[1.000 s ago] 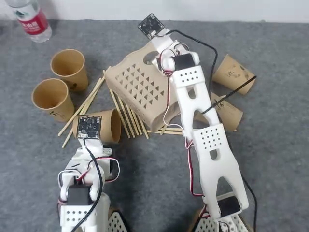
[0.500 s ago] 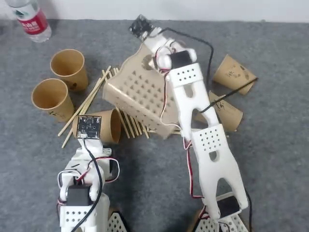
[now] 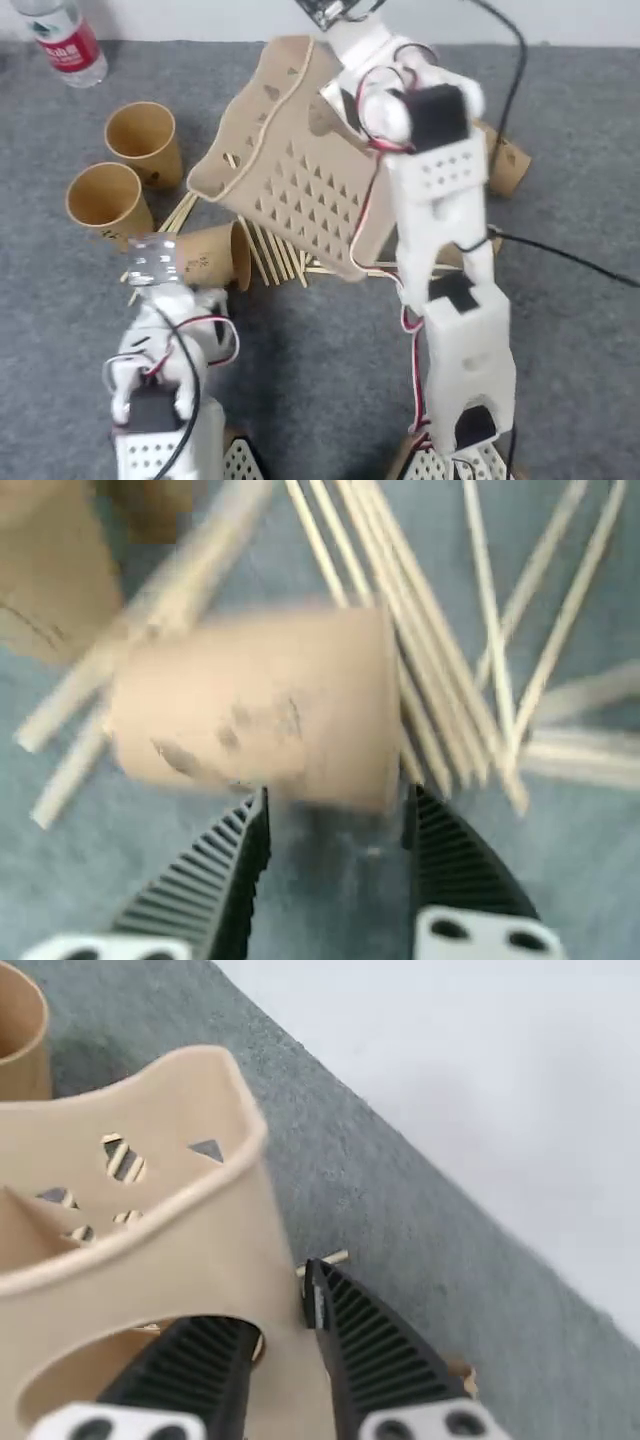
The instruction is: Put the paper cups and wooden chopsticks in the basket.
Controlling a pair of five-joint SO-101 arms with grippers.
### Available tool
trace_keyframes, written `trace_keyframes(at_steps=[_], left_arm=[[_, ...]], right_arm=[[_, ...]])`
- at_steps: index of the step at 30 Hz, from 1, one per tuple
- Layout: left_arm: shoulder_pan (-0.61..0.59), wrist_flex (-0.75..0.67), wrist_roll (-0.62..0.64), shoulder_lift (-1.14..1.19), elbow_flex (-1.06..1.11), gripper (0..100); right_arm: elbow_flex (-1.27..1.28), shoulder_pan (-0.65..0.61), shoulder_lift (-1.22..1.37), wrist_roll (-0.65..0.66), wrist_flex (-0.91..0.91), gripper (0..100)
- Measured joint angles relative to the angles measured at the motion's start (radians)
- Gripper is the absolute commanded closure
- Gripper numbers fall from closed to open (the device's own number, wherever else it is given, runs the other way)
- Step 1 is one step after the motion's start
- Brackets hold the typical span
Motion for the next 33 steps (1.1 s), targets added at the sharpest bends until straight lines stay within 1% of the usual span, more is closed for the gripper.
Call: trace_keyframes(at_steps=[2,5,8,10,12,15,17,21,25,29,30,33], left_arm=[[-0.025,-0.005,0.057,0.0,-0.091,78],[-0.031,-0.005,0.109,0.0,-0.255,78],[-0.034,0.002,0.126,-0.006,-0.433,78],[-0.037,0.006,0.13,0.009,-0.545,78],[-0.037,0.008,0.132,0.061,-0.646,78],[-0.037,0.02,0.133,0.199,-0.813,78],[-0.037,0.068,0.133,0.318,-0.95,78],[-0.028,0.209,0.144,0.594,-1.275,78],[0.061,0.381,0.16,0.881,-1.619,78],[0.196,0.577,0.16,1.14,-1.964,78],[0.215,0.612,0.16,1.198,-2.044,78],[0.233,0.634,0.16,1.352,-2.217,78]], right_arm=[[0.0,0.003,-0.063,-0.02,0.035,99.1],[0.0,0.006,-0.163,-0.029,0.048,99.1],[-0.002,0.048,-0.244,-0.046,0.048,99.1],[0.002,0.08,-0.281,-0.087,0.048,99.2],[0.028,0.097,-0.311,-0.115,0.048,99.2],[0.126,0.097,-0.354,-0.127,0.048,99.1],[0.218,0.094,-0.376,-0.13,0.048,99.1],[0.354,0.086,-0.42,-0.13,0.048,99.1],[0.374,0.057,-0.446,-0.133,0.048,99.1],[0.374,0.049,-0.459,-0.14,0.048,99.1],[0.374,0.044,-0.468,-0.14,0.048,99.1],[0.381,0.021,-0.52,-0.14,0.048,99.1]])
